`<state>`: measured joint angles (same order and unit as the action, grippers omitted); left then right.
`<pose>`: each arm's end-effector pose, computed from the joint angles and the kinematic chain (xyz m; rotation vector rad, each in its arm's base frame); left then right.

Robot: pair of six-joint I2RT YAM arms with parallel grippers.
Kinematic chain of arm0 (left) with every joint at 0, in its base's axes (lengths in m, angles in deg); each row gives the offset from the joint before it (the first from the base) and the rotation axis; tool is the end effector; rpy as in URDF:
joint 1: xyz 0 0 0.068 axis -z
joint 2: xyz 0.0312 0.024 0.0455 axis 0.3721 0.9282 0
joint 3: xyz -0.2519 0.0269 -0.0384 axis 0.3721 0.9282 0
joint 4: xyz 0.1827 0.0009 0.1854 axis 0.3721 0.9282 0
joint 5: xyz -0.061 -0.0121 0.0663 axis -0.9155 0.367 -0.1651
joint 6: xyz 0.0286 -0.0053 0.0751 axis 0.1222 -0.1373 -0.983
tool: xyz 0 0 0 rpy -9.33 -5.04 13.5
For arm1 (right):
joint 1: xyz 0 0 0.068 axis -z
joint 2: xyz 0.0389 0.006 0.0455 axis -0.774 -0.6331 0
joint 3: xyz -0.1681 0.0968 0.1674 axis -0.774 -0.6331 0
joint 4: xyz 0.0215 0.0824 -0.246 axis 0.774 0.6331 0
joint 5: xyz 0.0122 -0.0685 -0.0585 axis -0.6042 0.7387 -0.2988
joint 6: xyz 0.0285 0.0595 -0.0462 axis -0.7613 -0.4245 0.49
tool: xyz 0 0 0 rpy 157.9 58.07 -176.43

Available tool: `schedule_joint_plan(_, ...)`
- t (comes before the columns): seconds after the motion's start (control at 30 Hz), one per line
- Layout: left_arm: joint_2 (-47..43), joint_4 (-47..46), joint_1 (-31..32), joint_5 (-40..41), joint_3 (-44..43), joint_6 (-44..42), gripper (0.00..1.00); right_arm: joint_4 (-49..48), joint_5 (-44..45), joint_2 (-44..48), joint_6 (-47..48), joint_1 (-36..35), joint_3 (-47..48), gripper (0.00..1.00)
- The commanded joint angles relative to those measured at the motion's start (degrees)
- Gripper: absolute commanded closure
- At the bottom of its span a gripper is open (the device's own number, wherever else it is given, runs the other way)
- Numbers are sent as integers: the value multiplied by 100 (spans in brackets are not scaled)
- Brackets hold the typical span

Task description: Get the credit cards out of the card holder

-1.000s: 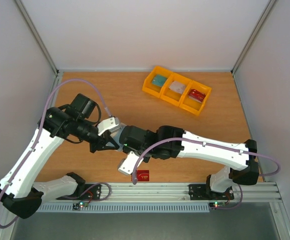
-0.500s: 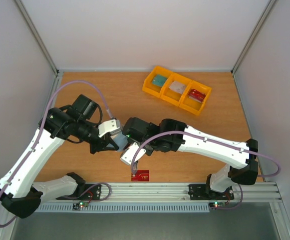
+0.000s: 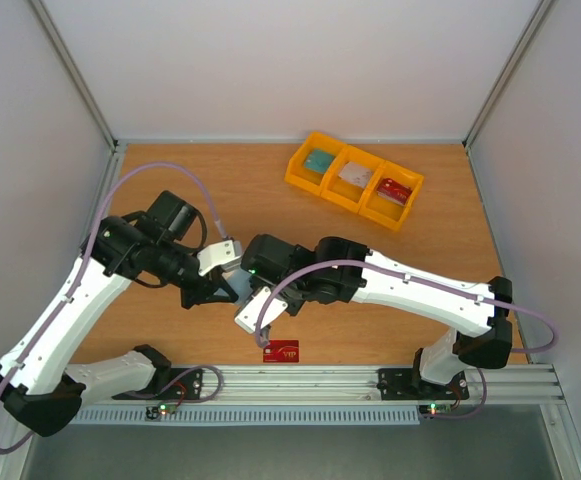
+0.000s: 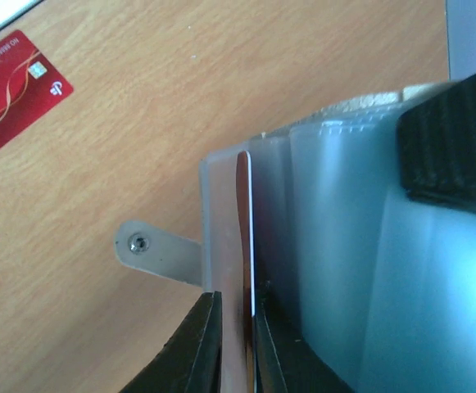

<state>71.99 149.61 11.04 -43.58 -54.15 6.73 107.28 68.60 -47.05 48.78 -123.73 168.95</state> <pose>0.1225 -0.1312 0.3393 1.5014 2.1704 -0.9476 0.1074 0.3121 0.3267 -2.6187 0.0956 -0.4193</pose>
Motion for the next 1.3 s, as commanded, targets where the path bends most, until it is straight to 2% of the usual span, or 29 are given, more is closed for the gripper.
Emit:
schedule_joint_plan(0.0,-16,-257,63,-17,100,94,100,11,-252,-19,-183,-73,155,85)
schedule_joint_plan(0.3,-38,-271,78,-115,126,117,100,187,-267,15,-156,-73,197,99)
schedule_joint_plan(0.73,-50,-432,282,247,359,201,100,302,-547,47,-292,-99,627,99)
schedule_joint_plan(1.13,-38,-424,393,220,323,249,100,291,-458,4,-358,-95,515,94)
schedule_joint_plan(1.27,-22,-452,393,-13,165,357,100,269,-257,-79,-428,-84,281,97)
